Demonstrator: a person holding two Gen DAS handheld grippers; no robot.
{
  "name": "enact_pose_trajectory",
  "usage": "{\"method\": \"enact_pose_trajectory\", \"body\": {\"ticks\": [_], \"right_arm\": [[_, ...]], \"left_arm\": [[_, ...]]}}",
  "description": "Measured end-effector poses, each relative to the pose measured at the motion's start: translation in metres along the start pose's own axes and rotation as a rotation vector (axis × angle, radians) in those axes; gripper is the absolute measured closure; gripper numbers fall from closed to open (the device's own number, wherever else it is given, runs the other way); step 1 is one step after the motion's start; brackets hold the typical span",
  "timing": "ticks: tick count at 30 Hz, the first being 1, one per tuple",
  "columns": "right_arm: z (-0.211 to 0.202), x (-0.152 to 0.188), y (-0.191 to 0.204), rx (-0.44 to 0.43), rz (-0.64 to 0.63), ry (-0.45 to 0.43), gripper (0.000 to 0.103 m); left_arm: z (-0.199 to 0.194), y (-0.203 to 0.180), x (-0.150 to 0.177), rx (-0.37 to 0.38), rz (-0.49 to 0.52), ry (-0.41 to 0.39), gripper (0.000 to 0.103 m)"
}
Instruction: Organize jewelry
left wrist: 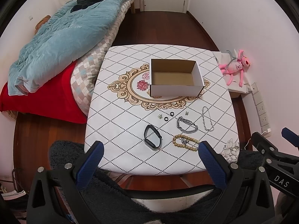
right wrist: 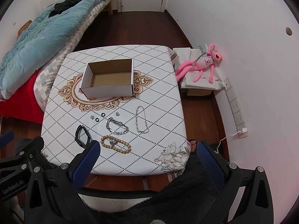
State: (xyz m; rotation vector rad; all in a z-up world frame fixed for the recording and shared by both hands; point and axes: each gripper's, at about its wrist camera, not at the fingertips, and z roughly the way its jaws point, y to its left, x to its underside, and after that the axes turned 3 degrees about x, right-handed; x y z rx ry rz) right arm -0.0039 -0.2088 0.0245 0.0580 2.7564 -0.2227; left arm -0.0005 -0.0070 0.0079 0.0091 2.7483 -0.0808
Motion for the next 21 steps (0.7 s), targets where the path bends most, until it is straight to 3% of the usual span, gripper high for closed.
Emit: {"method": "enact_pose_trajectory", "body": {"ticks": [21], "right_arm": [[-0.0081,-0.0027,-0.0024,0.007,-0.003,-0.007,0.0]], "left_arm": [[-0.0062,-0.0036,-0.0031,0.008,-0.003,-0.011,0.0]]}}
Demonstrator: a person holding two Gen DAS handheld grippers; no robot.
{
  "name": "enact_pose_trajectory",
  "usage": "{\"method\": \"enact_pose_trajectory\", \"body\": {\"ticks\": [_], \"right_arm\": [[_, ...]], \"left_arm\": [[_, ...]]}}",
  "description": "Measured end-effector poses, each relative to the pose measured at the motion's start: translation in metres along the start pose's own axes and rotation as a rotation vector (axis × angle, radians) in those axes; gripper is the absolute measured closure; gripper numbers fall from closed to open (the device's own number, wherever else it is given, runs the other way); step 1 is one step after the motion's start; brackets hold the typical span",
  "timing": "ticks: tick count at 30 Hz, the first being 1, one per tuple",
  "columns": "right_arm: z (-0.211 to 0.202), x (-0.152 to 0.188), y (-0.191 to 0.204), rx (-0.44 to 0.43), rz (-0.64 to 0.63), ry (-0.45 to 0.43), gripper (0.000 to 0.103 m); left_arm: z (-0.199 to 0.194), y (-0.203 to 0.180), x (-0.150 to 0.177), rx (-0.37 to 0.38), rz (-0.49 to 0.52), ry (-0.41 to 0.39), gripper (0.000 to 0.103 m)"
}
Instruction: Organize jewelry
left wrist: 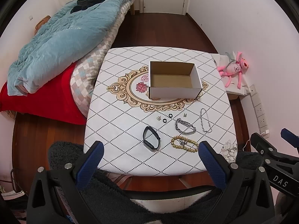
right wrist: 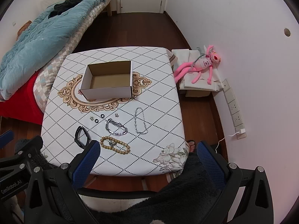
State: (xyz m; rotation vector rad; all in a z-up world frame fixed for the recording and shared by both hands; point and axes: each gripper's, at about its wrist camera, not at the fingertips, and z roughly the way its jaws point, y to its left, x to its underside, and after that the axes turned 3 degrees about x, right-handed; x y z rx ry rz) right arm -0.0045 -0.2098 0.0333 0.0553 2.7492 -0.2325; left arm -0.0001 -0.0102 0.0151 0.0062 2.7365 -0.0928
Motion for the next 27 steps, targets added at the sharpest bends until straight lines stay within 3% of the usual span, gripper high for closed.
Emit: {"method": "enact_pose_trajectory", "body": {"ticks": [27], "right_arm": [[-0.0031,-0.0037,-0.0025,0.003,-0.003,-0.007,0.0]], "left_arm": [[-0.0031,0.0017,0.0019,0.011,0.0,0.002,0.0]]}}
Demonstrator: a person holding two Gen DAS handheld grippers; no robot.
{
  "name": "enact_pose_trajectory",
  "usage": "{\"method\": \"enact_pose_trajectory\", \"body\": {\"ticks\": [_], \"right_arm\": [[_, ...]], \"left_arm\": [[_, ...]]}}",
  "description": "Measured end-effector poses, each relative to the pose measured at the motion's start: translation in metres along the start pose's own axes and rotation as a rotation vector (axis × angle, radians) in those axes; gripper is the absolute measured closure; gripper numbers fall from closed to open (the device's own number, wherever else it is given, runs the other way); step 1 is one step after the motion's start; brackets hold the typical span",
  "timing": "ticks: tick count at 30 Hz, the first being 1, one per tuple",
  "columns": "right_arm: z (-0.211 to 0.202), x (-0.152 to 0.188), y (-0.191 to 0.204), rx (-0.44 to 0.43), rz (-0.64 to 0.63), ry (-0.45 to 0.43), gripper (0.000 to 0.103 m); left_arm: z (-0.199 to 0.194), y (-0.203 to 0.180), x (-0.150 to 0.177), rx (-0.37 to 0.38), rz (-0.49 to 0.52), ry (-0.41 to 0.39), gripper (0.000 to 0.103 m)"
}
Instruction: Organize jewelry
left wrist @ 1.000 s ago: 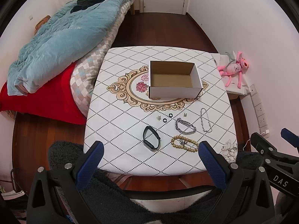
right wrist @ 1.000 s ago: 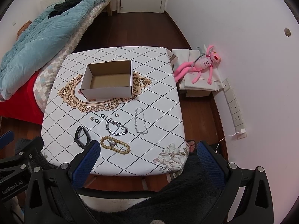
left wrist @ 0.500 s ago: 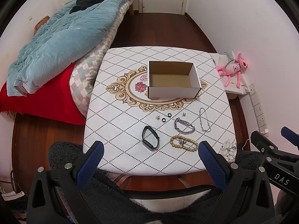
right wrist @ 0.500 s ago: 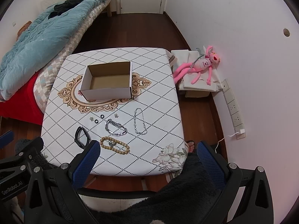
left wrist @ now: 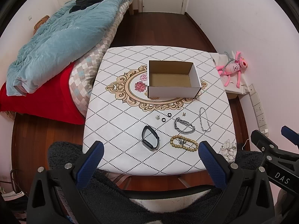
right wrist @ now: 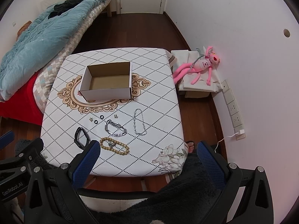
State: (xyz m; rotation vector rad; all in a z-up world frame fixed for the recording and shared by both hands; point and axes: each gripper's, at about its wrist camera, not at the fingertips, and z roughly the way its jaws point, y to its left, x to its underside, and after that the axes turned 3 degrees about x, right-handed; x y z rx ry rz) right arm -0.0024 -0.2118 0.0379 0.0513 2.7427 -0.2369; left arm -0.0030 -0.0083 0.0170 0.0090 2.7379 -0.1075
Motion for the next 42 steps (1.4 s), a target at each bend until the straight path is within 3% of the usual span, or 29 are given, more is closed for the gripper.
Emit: {"method": "enact_pose_trajectory", "body": {"ticks": [13,16,21,25,28,32,35,42], "right_arm": [[0.0,-0.002,-0.001,-0.003,0.006,-0.002,0.0],[0.006,-0.005,-0.006,-0.018,0.033,0.002,0.0],[0.05,-0.014,-0.004,-0.04,0.077,0.055,0.0],[0.107,-0.017,0.009,-0.051,0.067,0.138,0.001],[0.155,-0.008,0.021,-0.071,0.065,0.237,0.014],[0.206,0.017,0.032,-0.115,0.091,0.347,0.031],[0.227,0.034,0.038,-0.128,0.099,0.386,0.04],[0.255,0.058,0.046,-0.163,0.117,0.429,0.052]], "left_arm": [[0.004,0.0,0.003,-0.003,-0.002,0.0,0.0],[0.016,0.003,-0.002,-0.035,-0.001,-0.009,0.0],[0.057,0.018,-0.018,-0.104,-0.005,-0.014,0.0],[0.109,0.034,-0.023,-0.142,-0.014,0.065,0.001],[0.143,0.041,-0.015,-0.121,-0.026,0.138,0.002],[0.176,0.05,0.0,-0.084,-0.057,0.227,0.033],[0.192,0.053,0.01,-0.033,-0.092,0.273,0.045],[0.216,0.049,0.02,0.022,-0.122,0.318,0.048]]}}
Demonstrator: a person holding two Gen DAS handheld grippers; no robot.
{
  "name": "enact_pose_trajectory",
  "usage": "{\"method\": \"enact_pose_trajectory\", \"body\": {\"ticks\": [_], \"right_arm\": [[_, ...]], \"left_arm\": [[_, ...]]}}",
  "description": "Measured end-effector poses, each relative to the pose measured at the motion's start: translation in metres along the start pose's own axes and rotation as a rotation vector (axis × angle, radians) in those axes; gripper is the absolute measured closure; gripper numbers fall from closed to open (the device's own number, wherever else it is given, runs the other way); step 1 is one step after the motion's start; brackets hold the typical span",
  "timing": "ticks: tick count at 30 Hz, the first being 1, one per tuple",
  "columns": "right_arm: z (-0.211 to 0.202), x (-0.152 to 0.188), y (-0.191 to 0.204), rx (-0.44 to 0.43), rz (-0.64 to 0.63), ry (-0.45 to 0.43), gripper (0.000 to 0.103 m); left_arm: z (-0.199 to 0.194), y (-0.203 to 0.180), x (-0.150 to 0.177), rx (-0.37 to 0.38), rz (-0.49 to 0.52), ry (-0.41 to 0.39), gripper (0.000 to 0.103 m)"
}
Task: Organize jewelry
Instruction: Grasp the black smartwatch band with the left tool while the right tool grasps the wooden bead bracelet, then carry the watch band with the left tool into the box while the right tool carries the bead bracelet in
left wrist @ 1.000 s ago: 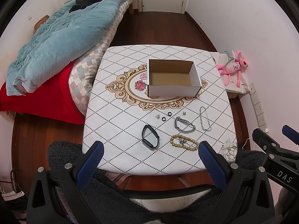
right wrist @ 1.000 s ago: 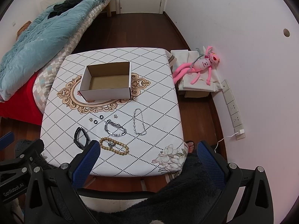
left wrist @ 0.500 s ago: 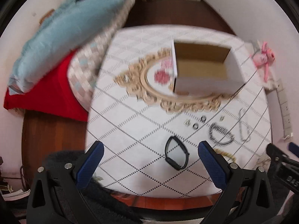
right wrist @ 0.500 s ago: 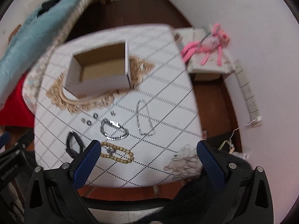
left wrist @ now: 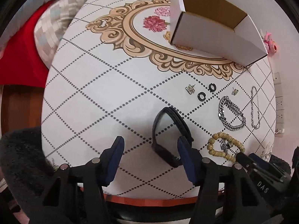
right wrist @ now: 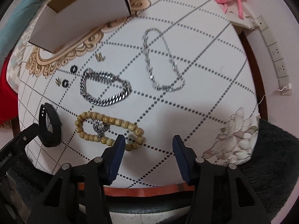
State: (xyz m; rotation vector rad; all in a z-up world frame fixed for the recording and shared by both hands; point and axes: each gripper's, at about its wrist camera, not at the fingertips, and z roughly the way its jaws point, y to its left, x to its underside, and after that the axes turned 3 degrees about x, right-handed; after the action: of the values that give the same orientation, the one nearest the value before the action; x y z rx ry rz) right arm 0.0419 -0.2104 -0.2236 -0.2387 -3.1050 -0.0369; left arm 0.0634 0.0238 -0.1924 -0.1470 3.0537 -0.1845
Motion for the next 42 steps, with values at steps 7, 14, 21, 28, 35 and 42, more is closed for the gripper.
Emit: {"method": "enact_pose_trajectory", "body": {"ticks": [7,14,21,28,35,42], "right_arm": [[0.015,0.01,0.006,0.049,-0.035,-0.039,0.059],[0.017,0.02,0.016,0.105,-0.07,-0.092,0.07],[-0.006,0.024,0.023,0.057,-0.055,-0.102,0.094],[-0.054,0.021,0.023,-0.073,-0.044,-0.17,0.094],[-0.102,-0.007,0.025,-0.168,-0.085,-0.235,0.094],[-0.171,-0.057,0.04,-0.236,-0.143,-0.356,0.094]], "left_arm": [[0.019,-0.003,0.002,-0.021,0.045,0.011,0.086],[0.028,0.001,0.009,-0.048,0.09,-0.016,0.094],[0.021,-0.002,0.017,-0.03,0.103,-0.041,0.095],[-0.028,-0.006,0.007,0.003,0.12,-0.102,0.095],[-0.069,-0.025,-0.021,0.05,0.14,-0.199,0.095],[-0.103,-0.047,-0.077,0.09,0.177,-0.272,0.095]]}}
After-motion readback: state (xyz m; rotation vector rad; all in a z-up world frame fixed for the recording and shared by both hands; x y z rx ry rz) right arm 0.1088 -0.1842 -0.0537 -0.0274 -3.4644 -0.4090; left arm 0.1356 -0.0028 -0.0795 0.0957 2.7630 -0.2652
